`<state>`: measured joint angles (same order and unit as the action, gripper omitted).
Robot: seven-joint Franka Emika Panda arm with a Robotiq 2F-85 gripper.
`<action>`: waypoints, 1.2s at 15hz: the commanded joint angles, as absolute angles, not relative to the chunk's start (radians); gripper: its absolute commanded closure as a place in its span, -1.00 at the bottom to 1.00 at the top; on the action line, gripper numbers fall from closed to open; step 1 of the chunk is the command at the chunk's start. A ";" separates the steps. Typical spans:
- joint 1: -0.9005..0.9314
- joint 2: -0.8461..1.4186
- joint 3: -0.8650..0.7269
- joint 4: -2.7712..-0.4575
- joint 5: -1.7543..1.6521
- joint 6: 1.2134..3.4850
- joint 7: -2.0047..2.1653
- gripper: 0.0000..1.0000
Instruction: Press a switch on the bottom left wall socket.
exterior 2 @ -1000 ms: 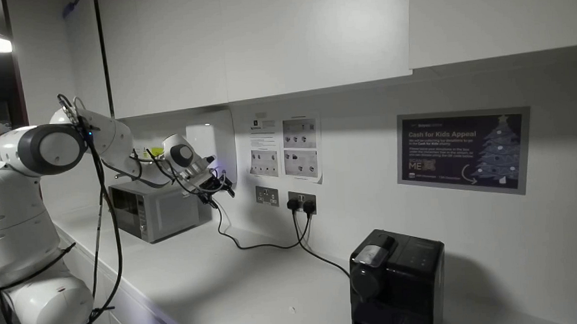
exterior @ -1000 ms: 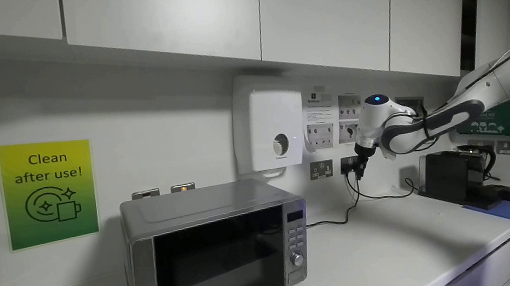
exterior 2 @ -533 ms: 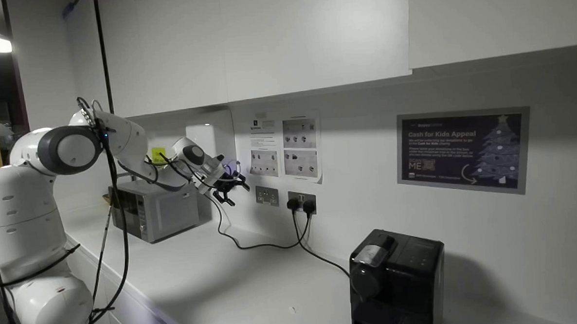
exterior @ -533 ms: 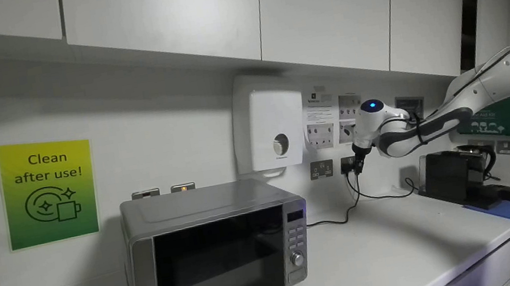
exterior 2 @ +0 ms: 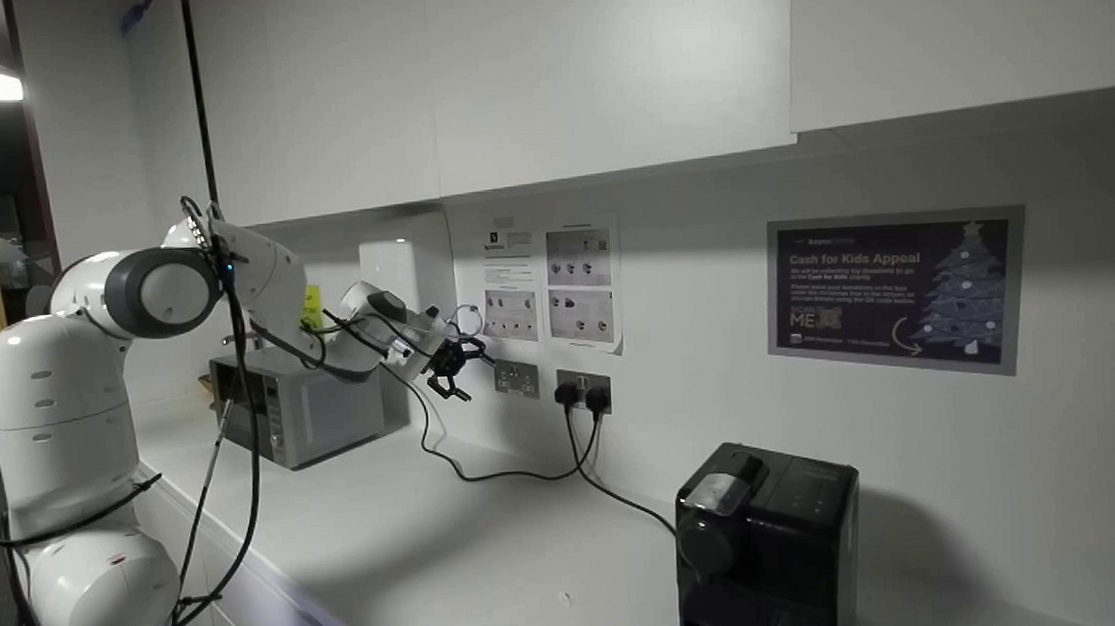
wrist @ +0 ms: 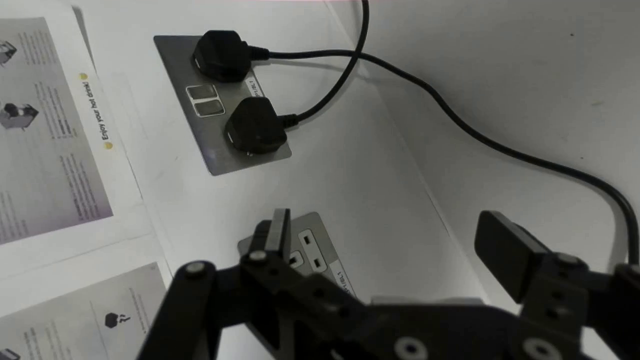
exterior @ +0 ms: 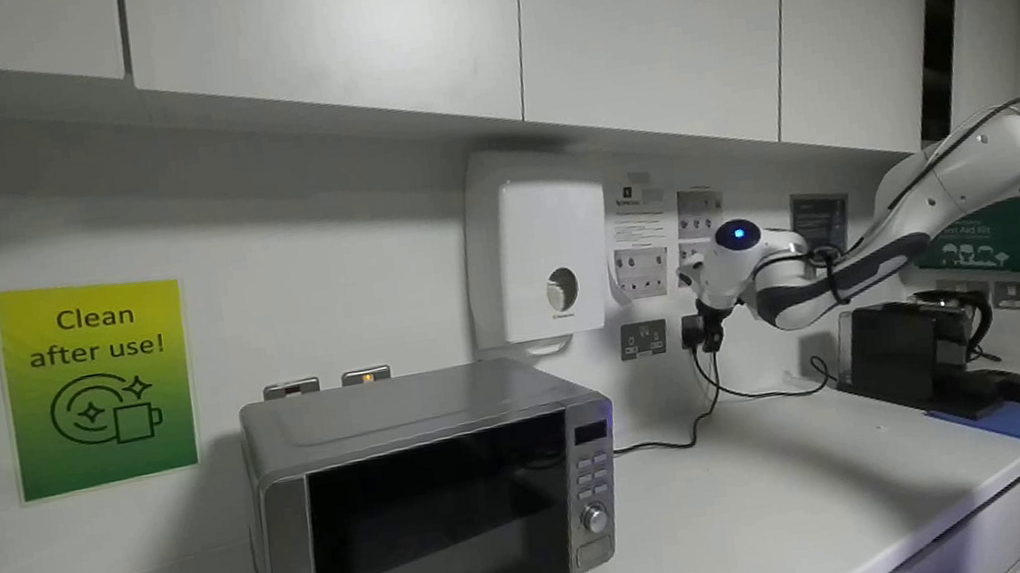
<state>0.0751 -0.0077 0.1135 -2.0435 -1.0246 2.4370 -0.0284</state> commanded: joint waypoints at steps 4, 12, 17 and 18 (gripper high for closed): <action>0.082 0.000 0.101 -2.035 -1.052 2.456 -0.029 -1.00; 0.080 -0.005 0.097 -2.053 -1.130 2.517 -0.018 -1.00; 0.074 0.013 0.091 -2.043 -1.220 2.584 -0.012 -0.47; 0.072 0.019 0.088 -2.036 -1.245 2.595 -0.002 -0.46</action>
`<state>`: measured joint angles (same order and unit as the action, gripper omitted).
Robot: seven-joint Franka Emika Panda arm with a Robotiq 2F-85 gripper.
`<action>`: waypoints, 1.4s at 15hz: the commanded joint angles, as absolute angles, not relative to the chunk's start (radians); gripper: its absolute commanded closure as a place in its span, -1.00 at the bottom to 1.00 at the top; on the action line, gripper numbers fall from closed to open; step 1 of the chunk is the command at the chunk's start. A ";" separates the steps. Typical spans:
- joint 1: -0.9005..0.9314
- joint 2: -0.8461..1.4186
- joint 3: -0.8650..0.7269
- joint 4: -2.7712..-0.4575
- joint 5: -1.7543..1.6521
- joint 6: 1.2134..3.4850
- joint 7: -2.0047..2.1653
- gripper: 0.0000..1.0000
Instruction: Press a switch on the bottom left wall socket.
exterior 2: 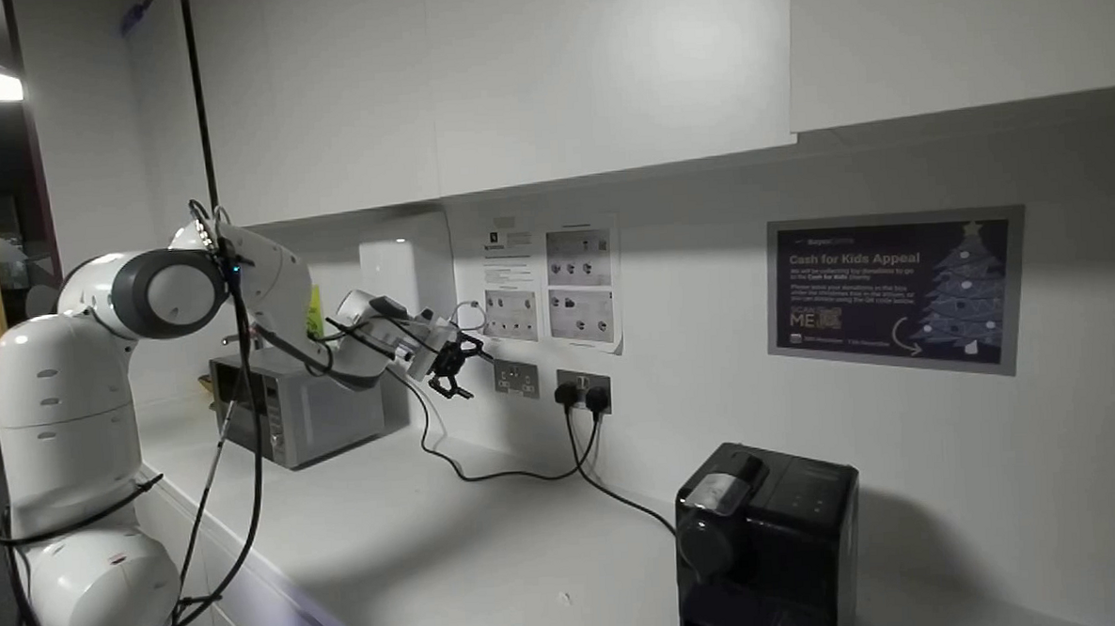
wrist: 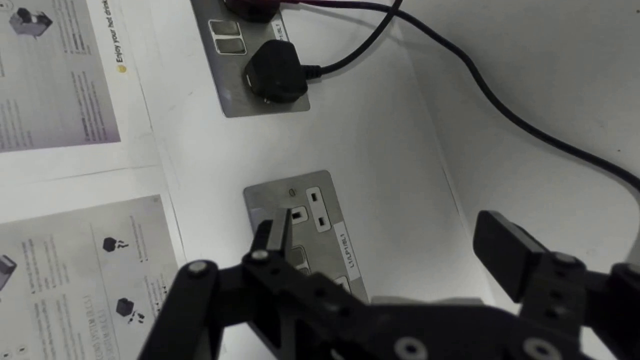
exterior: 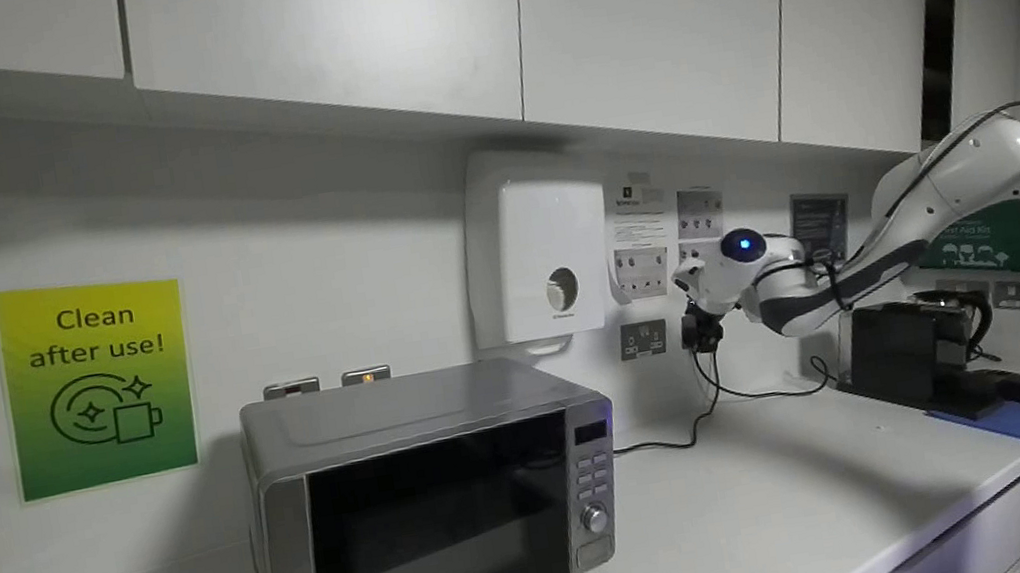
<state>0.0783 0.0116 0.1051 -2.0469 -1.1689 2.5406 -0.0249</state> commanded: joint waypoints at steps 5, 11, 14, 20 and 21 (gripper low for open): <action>0.067 0.055 0.071 -1.999 -1.332 2.608 0.053 0.24; 0.068 0.120 0.062 -1.959 -1.376 2.642 0.121 1.00; 0.070 0.148 0.060 -1.937 -1.386 2.687 0.150 1.00; 0.071 0.183 0.057 -1.892 -1.419 2.737 0.178 1.00; 0.070 0.188 0.057 -1.886 -1.425 2.742 0.180 1.00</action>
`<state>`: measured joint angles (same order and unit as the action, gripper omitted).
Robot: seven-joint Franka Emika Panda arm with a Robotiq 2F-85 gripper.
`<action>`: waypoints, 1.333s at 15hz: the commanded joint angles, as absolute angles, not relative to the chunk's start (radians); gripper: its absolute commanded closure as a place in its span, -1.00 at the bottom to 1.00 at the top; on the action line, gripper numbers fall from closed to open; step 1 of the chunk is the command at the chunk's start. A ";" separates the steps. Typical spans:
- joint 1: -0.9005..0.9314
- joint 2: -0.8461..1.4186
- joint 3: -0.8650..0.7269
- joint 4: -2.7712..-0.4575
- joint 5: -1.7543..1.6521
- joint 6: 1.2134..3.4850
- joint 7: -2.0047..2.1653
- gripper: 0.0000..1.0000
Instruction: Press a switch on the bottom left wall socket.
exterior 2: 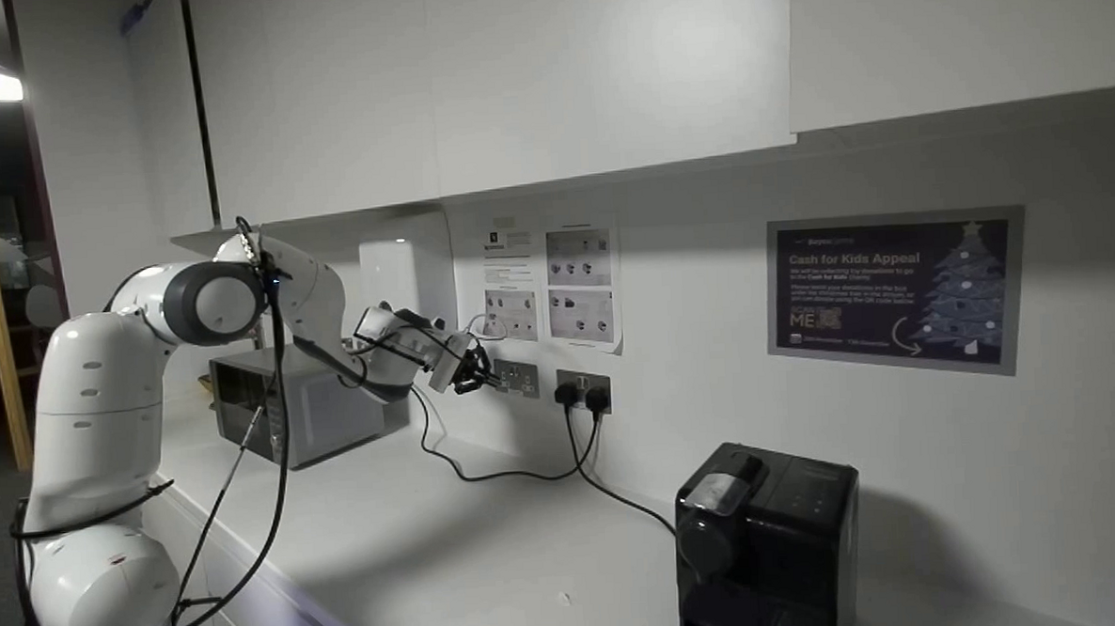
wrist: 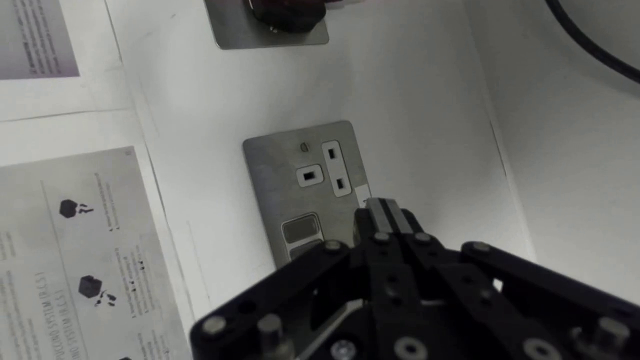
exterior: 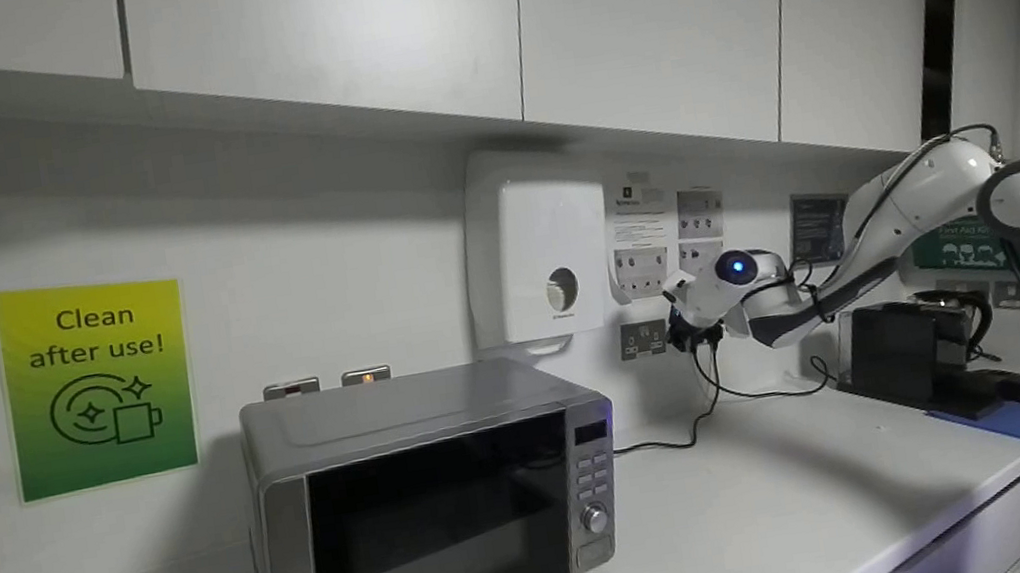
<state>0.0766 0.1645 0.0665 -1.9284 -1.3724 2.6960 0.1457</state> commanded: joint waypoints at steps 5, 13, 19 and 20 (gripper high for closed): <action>0.071 0.211 0.055 -1.850 -1.482 2.769 0.205 1.00; 0.068 0.259 0.051 -1.789 -1.549 2.800 0.220 1.00; 0.069 0.283 0.046 -1.754 -1.563 2.799 0.228 1.00; 0.070 0.286 0.045 -1.750 -1.563 2.799 0.229 1.00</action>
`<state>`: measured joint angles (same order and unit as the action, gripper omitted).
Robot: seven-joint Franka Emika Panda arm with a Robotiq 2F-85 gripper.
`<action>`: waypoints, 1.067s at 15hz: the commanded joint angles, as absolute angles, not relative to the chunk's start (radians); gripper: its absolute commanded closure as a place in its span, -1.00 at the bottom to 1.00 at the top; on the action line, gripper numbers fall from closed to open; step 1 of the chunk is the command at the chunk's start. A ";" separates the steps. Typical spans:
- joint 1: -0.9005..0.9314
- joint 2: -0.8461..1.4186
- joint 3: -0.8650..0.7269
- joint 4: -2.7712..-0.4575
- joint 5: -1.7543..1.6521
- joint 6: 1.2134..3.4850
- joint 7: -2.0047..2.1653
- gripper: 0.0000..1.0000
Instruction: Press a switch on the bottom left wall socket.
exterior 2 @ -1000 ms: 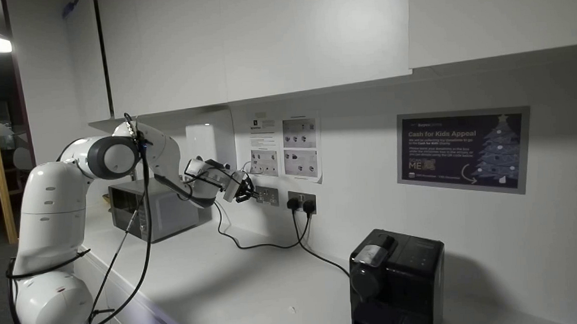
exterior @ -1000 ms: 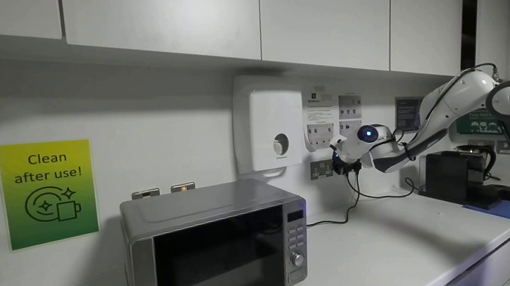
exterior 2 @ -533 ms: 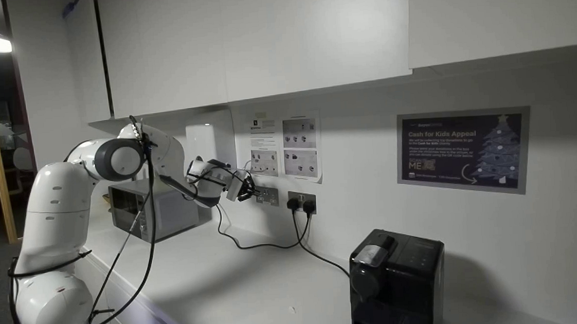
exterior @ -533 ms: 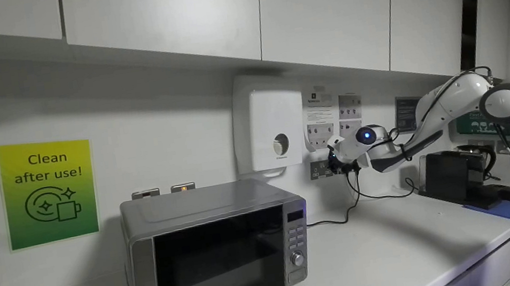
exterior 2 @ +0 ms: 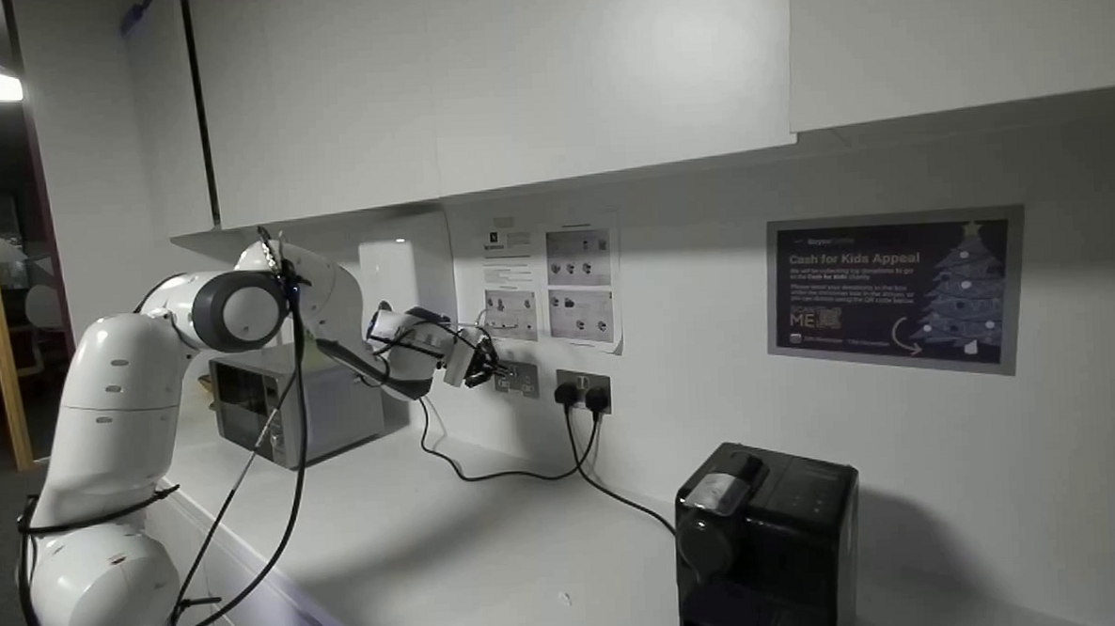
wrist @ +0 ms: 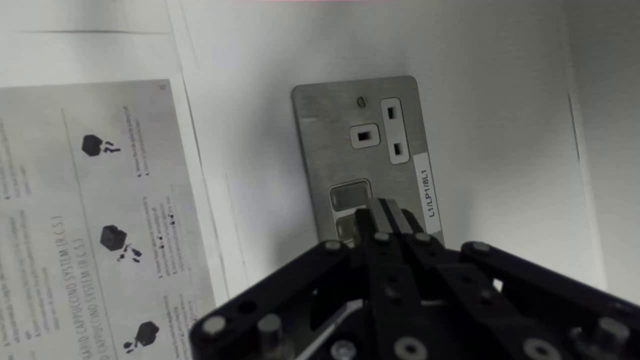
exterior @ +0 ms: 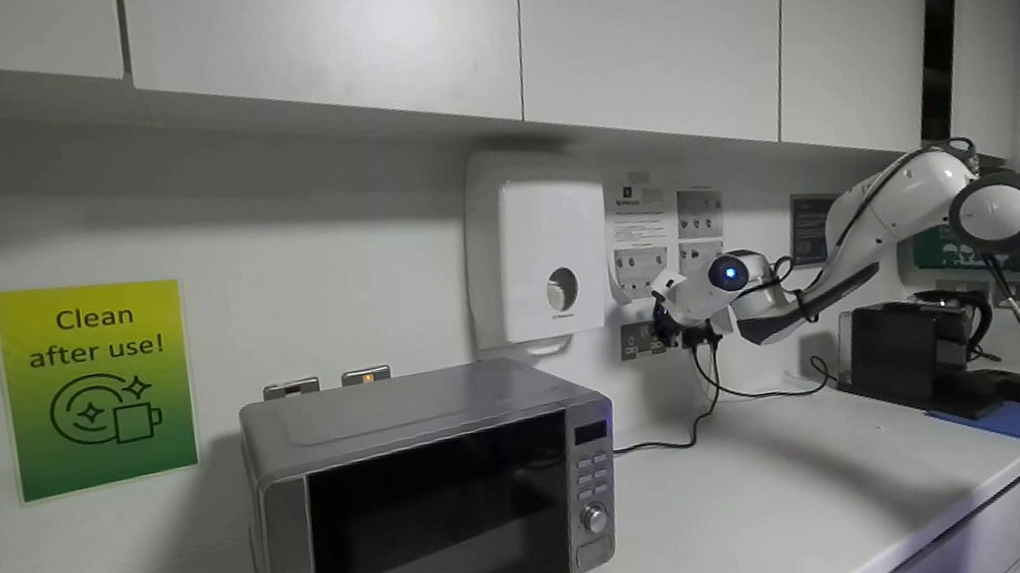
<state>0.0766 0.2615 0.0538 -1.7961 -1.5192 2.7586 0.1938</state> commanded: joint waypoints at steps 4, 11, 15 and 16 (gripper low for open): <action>0.071 0.299 0.046 -1.741 -1.564 2.798 0.228 1.00; 0.074 0.307 0.048 -1.737 -1.563 2.795 0.227 1.00; 0.076 0.316 0.048 -1.728 -1.564 2.794 0.226 1.00; 0.076 0.318 0.048 -1.725 -1.563 2.794 0.226 1.00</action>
<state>0.0789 0.3009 0.0539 -1.7638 -1.5197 2.7588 0.1939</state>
